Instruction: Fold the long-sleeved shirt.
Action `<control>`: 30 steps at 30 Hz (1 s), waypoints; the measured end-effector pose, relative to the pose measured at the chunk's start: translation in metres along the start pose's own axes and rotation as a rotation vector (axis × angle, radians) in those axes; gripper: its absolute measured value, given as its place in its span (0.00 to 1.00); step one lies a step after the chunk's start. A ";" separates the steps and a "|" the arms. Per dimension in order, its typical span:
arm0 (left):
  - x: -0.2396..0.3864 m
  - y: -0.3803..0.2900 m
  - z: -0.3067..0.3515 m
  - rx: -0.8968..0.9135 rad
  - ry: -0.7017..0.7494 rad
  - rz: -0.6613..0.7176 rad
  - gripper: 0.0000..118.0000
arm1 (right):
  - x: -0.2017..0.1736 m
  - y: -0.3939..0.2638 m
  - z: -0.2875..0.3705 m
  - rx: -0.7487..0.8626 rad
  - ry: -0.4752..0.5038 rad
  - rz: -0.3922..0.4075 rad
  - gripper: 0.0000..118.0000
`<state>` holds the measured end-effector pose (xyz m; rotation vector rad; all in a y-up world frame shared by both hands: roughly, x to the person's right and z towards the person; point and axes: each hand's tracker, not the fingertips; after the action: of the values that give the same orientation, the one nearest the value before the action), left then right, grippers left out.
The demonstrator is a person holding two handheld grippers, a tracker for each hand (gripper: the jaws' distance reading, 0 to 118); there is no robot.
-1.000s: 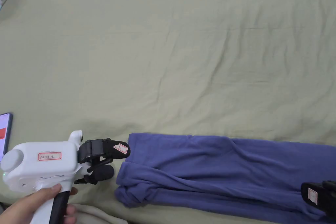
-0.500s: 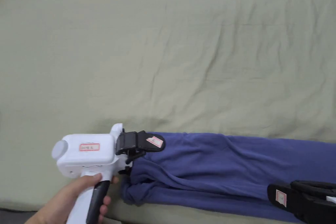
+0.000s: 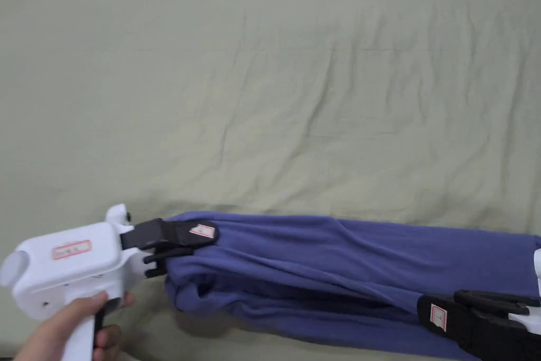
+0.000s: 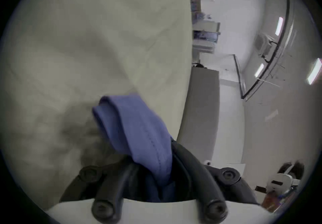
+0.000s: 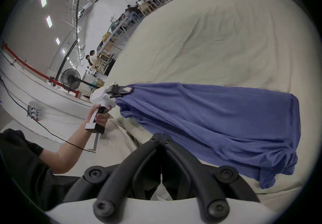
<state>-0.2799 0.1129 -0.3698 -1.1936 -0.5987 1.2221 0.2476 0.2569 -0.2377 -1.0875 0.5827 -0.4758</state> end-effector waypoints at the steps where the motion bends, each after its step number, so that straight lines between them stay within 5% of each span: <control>1: 0.006 0.003 0.011 0.015 -0.009 -0.006 0.03 | -0.001 0.001 0.001 0.006 0.001 -0.003 0.02; 10: 0.064 0.024 0.112 0.126 0.048 -0.144 0.03 | -0.014 0.010 0.000 0.030 0.008 0.007 0.02; 18: 0.060 0.036 0.177 0.262 0.230 -0.110 0.03 | -0.027 0.018 -0.009 0.011 0.004 0.051 0.02; 26: 0.166 -0.025 0.093 0.252 0.548 -0.422 0.03 | -0.025 0.024 -0.002 0.049 -0.127 -0.024 0.02; 30: 0.207 -0.060 0.017 0.211 0.539 -0.513 0.03 | -0.026 0.028 0.012 0.079 -0.220 -0.047 0.02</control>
<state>-0.2094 0.3173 -0.3563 -1.0430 -0.3267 0.4838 0.2383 0.2924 -0.2539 -1.0633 0.3427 -0.4099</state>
